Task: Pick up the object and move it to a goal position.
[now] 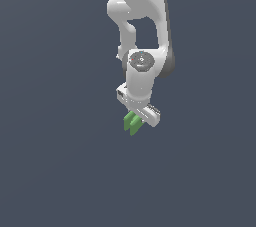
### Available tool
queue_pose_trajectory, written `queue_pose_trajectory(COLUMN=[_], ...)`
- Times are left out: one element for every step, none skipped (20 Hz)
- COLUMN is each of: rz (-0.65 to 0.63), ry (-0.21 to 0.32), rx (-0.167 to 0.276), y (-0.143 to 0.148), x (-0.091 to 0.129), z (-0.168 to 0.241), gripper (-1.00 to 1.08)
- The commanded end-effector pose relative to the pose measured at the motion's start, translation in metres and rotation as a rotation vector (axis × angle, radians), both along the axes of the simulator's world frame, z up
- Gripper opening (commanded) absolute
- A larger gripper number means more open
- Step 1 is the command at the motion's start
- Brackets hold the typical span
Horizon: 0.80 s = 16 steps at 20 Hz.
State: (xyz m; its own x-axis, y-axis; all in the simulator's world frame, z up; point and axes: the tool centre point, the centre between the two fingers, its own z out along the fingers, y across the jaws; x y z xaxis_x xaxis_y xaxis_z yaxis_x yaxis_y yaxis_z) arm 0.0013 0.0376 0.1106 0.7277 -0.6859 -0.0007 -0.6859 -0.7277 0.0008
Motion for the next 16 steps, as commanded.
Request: queue_pose_trajectory(rz=[0.001,0.001,0.001,0.001,0.001,0.001,0.001,0.001,0.001,0.001,0.001,0.001,0.001,0.001,0.001,0.001], ry=[-0.001,-0.001,-0.001,-0.001,-0.001,-0.001,-0.001,-0.001,-0.001,-0.001,-0.001,-0.001,-0.001,-0.001,-0.001,-0.001], rx=[0.000,0.000,0.000,0.000,0.000,0.000,0.000,0.000,0.000,-0.001,-0.001,-0.001,-0.001,-0.001,-0.001,-0.001], y=[0.010,0.014,0.019,0.024,0.030,0.036,0.042,0.048,0.054,0.060,0.065,0.070,0.075,0.079,0.084,0.087], x=[-0.008,-0.012,-0.016,-0.020,-0.025,-0.031,-0.036,-0.041,-0.046,-0.051,-0.055,-0.060,-0.063,-0.067,-0.070,-0.073], z=[0.009,0.013,0.018,0.023,0.028,0.034,0.040,0.046,0.052,0.057,0.062,0.067,0.072,0.076,0.080,0.084], gripper=[-1.00,-1.00,-1.00,-1.00,-1.00,-1.00,-1.00,-1.00,-1.00,-1.00,-1.00,-1.00,-1.00,-1.00,-1.00,-1.00])
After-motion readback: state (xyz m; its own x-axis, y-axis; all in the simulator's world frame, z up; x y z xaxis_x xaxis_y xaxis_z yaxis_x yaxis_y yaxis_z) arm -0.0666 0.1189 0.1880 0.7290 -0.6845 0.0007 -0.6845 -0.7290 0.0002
